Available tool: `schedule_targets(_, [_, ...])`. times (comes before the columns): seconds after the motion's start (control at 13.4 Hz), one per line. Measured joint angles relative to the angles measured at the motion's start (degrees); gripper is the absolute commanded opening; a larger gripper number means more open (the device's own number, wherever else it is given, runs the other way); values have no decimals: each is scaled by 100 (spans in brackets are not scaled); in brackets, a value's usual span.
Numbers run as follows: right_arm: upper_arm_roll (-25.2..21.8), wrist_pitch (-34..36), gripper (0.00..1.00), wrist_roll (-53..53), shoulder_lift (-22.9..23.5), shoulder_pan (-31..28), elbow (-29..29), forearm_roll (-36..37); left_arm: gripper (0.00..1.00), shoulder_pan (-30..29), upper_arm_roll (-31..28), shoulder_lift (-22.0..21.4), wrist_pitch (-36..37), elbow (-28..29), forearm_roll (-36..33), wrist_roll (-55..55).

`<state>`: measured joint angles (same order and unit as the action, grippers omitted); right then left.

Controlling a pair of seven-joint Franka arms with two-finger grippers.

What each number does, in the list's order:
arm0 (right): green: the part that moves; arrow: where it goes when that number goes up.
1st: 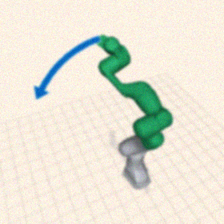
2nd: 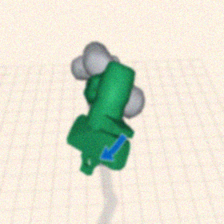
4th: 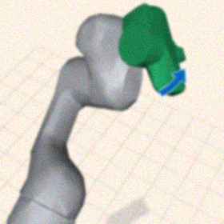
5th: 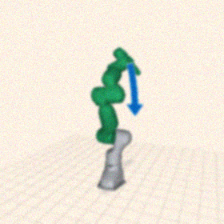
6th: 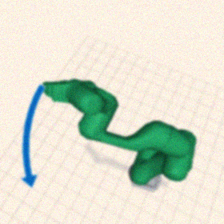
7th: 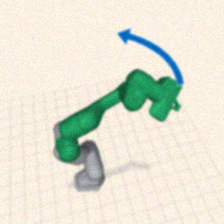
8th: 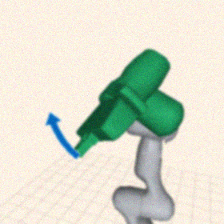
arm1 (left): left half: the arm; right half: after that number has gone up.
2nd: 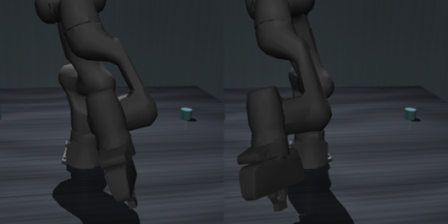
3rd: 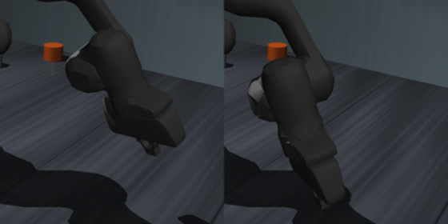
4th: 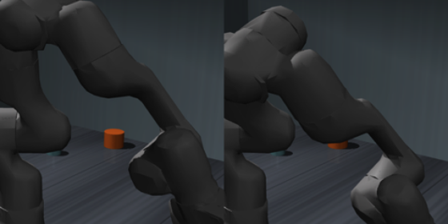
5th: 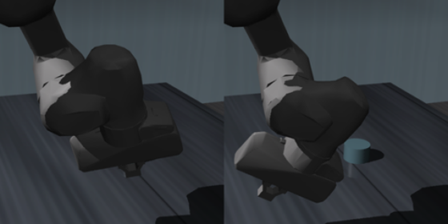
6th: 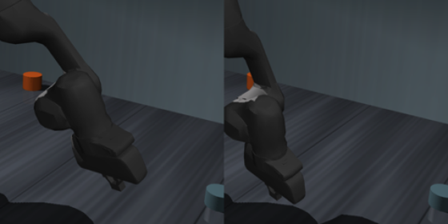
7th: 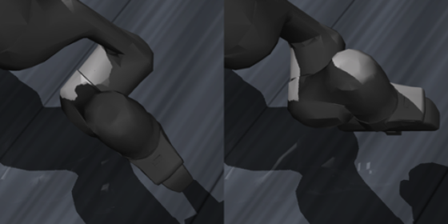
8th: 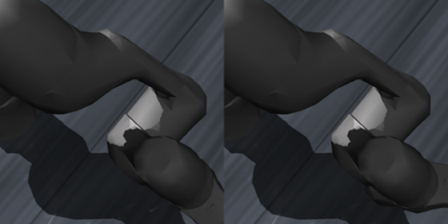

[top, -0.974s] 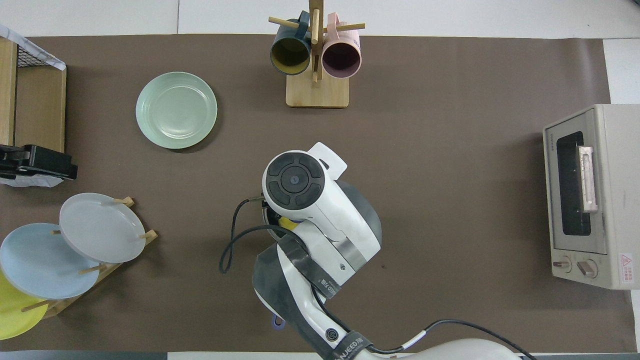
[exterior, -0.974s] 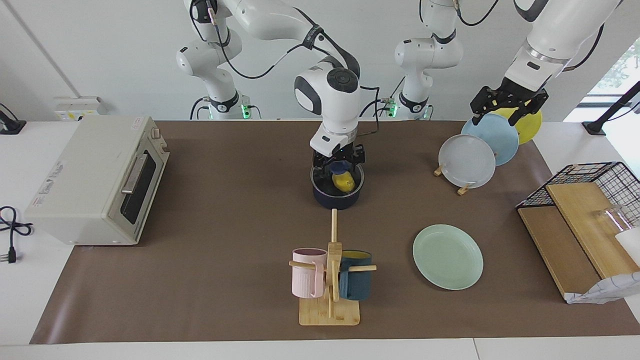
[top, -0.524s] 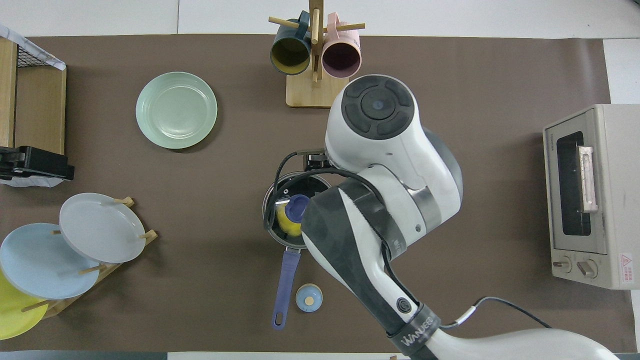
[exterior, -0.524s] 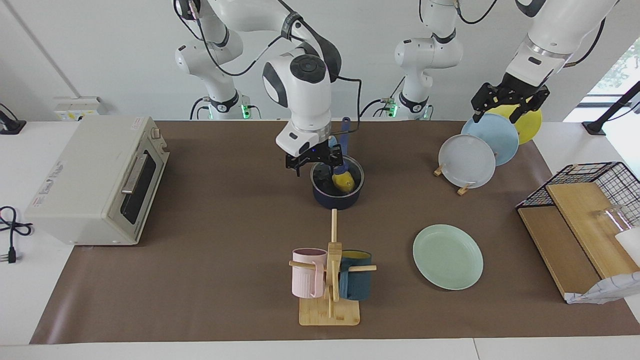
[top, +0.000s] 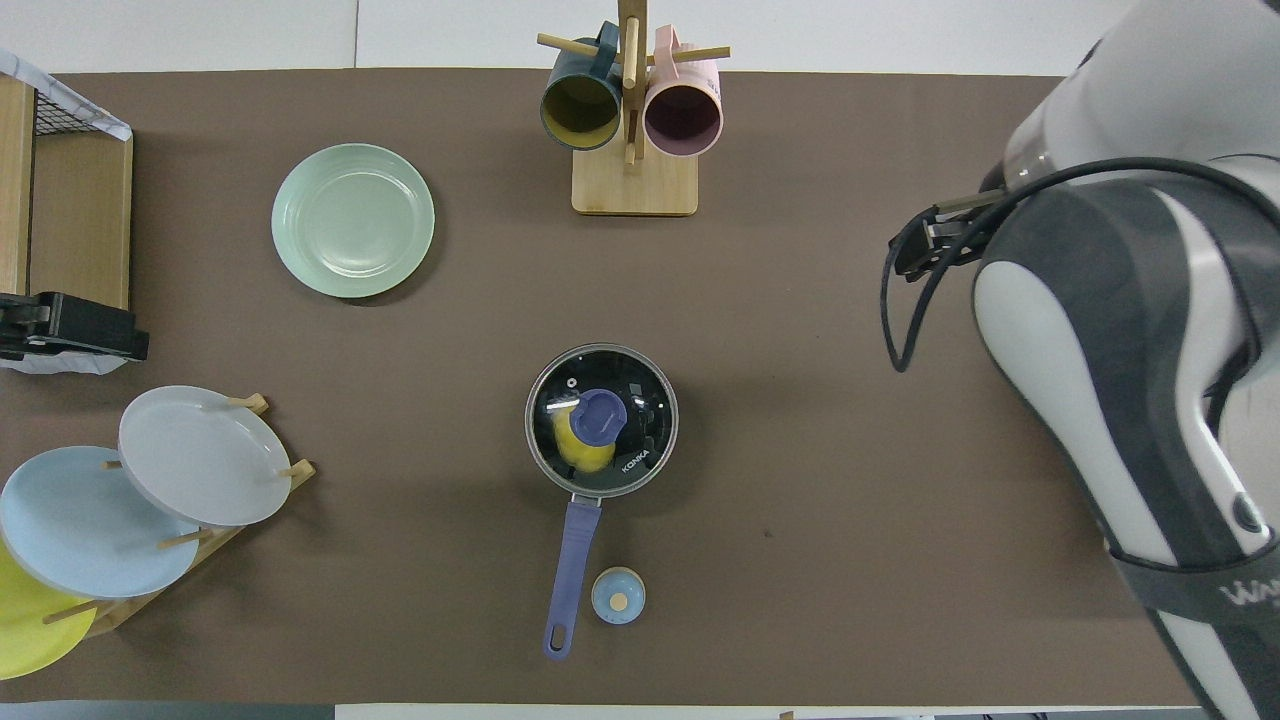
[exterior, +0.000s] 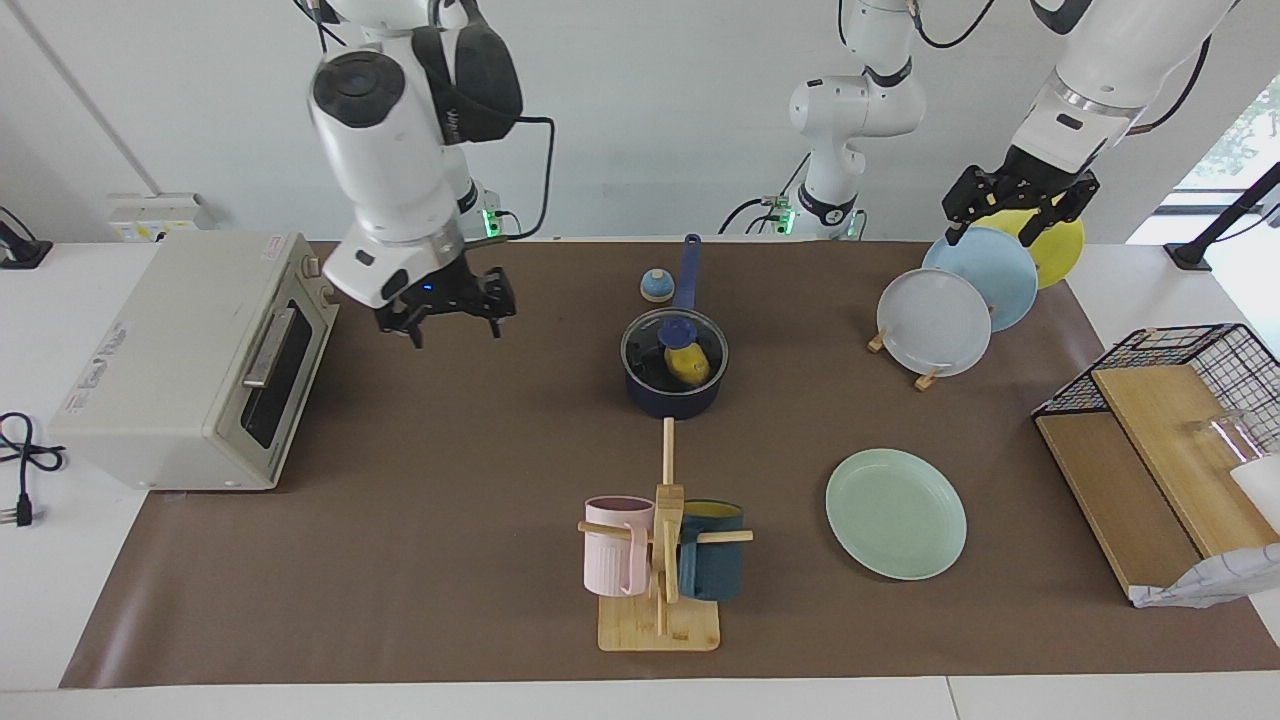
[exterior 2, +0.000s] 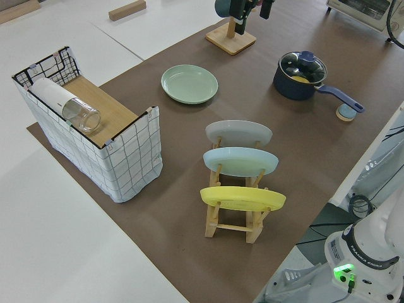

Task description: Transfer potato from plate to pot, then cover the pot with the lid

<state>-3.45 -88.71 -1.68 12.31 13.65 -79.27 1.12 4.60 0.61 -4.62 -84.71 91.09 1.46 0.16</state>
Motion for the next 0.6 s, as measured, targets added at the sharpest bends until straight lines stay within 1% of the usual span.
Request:
schedule_targets(0.15, [-13, 194, 100, 144, -191, -113, 7, 148, 100, 0, -4, 0, 0, 1, 0, 0])
schedule_targets(0.37, [-38, 373, 100, 144, -483, -116, -402, 239, 100, 0, -8, 0, 0, 2, 0, 0])
schedule_targets(0.6, [-115, 140, 100, 350, -658, -245, -842, 239, 100, 0, -19, 0, 0, 2, 0, 1])
